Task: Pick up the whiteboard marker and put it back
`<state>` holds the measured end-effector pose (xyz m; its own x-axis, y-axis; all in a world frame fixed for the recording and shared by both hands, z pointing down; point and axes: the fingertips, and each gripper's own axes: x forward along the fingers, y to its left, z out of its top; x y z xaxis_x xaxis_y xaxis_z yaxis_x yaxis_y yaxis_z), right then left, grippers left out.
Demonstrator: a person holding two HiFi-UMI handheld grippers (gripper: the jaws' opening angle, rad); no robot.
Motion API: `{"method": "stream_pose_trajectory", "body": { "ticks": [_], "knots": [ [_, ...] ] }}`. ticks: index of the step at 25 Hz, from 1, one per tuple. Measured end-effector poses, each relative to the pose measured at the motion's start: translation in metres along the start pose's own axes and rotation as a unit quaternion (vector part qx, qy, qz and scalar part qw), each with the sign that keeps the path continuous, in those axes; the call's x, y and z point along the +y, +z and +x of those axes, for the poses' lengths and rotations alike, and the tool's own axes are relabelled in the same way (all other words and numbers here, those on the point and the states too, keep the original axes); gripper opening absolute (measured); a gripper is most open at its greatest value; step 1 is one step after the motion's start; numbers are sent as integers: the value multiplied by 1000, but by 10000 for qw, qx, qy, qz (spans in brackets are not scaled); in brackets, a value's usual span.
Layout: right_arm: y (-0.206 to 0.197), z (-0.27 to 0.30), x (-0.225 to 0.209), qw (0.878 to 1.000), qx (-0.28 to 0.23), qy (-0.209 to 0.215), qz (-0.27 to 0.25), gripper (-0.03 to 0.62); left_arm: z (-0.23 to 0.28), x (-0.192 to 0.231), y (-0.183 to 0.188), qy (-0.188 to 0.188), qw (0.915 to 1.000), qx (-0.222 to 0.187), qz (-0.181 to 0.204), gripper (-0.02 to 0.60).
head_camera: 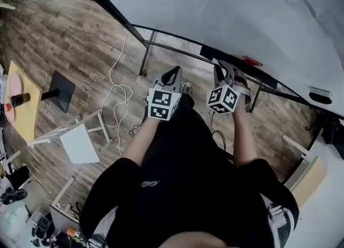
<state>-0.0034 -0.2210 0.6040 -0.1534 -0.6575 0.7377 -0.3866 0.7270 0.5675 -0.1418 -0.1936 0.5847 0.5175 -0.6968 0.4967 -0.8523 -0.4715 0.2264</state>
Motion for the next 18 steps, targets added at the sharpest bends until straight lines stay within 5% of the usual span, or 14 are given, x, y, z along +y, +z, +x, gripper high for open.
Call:
{"method": "stream_pose_trajectory", "body": {
  "ticks": [8, 18],
  "knots": [
    [-9, 38, 12, 9958, 153, 594, -687, 55, 3, 5, -6, 434, 9989, 56, -186, 7],
    [-25, 49, 18, 9934, 393, 638, -869, 55, 6, 2, -14, 468, 9985, 115, -250, 7]
  ]
}}
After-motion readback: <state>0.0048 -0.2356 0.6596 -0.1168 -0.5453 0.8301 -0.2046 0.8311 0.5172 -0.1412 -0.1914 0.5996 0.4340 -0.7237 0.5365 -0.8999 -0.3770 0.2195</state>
